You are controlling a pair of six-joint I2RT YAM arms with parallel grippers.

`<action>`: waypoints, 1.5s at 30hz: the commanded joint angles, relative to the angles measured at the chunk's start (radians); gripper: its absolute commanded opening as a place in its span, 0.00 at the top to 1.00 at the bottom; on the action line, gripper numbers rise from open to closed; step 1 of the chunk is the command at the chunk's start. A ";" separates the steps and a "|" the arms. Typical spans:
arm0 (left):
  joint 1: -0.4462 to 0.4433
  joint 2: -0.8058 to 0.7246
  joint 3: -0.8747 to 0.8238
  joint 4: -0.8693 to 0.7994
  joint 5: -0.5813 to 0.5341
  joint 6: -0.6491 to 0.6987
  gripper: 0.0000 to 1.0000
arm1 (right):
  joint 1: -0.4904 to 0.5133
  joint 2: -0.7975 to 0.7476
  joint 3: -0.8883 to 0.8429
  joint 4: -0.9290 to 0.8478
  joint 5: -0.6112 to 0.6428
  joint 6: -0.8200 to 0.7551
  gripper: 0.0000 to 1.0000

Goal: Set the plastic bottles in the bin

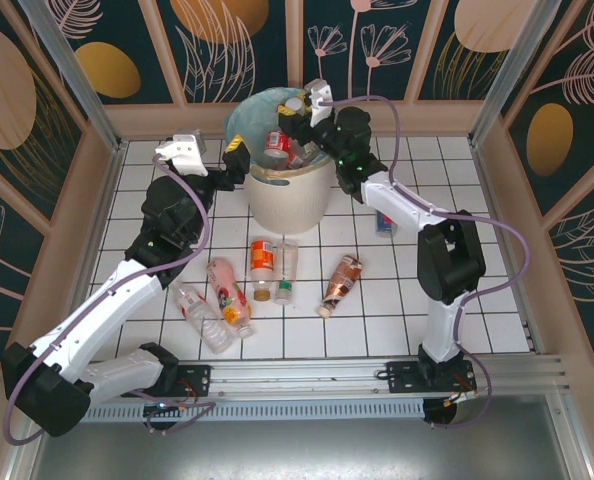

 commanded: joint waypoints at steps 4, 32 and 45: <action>0.004 0.012 -0.033 0.048 -0.040 0.044 0.09 | 0.017 -0.081 -0.030 0.047 -0.009 0.001 0.38; 0.003 -0.003 -0.040 0.058 -0.051 0.058 0.09 | 0.001 -0.047 0.143 -0.519 0.154 -0.141 0.65; 0.003 0.002 -0.039 0.058 -0.048 0.055 0.09 | -0.040 0.182 0.440 -0.759 0.239 -0.063 0.64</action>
